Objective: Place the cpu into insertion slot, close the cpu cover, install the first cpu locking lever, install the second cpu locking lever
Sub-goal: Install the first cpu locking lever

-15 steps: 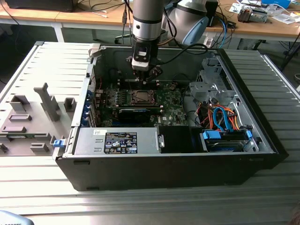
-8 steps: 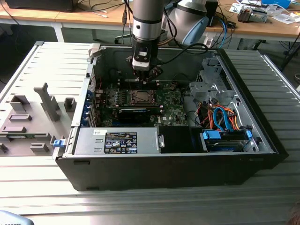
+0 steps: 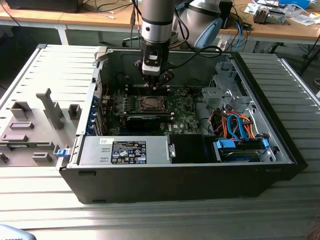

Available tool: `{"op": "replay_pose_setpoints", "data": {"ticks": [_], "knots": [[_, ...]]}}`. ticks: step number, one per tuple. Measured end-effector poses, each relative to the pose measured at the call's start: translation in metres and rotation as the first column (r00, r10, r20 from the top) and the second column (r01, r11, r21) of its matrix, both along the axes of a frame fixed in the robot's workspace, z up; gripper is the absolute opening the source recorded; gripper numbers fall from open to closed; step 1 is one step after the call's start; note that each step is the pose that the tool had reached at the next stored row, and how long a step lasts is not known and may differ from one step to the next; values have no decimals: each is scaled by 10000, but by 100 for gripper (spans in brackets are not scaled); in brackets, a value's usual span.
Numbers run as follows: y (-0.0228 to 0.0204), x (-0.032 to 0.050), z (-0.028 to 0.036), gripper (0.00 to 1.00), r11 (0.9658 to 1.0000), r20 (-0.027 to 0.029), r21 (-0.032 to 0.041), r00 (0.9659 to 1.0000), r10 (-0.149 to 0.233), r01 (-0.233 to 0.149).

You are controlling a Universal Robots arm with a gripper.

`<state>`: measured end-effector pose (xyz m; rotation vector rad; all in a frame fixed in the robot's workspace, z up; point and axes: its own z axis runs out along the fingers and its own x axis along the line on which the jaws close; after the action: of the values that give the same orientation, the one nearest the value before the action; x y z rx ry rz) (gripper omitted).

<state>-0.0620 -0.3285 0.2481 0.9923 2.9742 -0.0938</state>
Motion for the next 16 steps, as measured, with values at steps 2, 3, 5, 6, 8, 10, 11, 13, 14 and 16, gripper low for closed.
{"op": "replay_pose_setpoints", "data": {"ticks": [2,3,5,6,8,10,11,13,14,16], "knots": [[0,0,0,11,10000,0,0,10000,48,-48],[0,0,0,11,10000,0,0,10000,69,-69],[0,0,0,11,9999,0,0,9999,120,-120],[0,0,0,11,9999,0,0,9999,158,-158],[0,0,0,11,9998,0,0,9998,202,-202],[0,0,0,11,9997,0,1,9997,247,-247],[0,0,0,11,9996,0,0,9996,282,-282],[0,0,0,11,9995,0,0,9995,325,-325],[0,0,0,11,9994,0,0,9994,349,-349],[0,0,0,11,9992,0,0,9992,405,-405]]}}
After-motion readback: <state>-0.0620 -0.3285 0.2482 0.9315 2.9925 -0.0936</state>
